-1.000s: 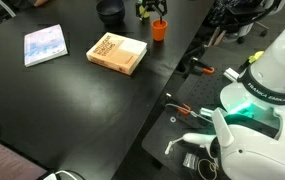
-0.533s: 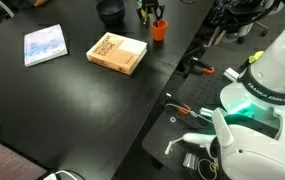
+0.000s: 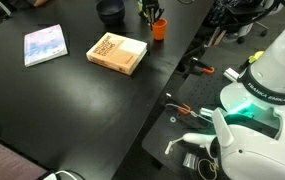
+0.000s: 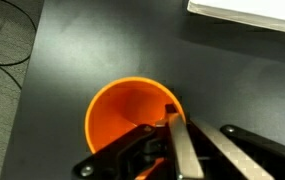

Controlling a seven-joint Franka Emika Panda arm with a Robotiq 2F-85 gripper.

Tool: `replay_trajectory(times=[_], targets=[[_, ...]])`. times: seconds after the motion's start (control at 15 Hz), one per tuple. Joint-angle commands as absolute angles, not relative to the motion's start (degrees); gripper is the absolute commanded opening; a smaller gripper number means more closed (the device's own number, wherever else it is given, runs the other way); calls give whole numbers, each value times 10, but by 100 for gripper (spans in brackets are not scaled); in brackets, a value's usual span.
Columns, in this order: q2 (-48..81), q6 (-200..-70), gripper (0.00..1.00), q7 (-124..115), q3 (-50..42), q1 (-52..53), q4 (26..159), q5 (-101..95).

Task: Stack up the plastic cups

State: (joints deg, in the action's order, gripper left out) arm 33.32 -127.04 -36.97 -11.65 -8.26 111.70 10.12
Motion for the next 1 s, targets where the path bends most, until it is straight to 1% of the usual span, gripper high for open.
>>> replay_trajectory(times=[0.0, 0.4, 0.67, 0.93], targets=[[339, -1205, 1, -367, -122, -85, 1076, 103], [340, -1137, 1, -398, -151, -76, 992, 52], [361, -1099, 1, -423, -160, -80, 890, 19], [410, -1068, 1, -435, -155, -98, 764, 23]])
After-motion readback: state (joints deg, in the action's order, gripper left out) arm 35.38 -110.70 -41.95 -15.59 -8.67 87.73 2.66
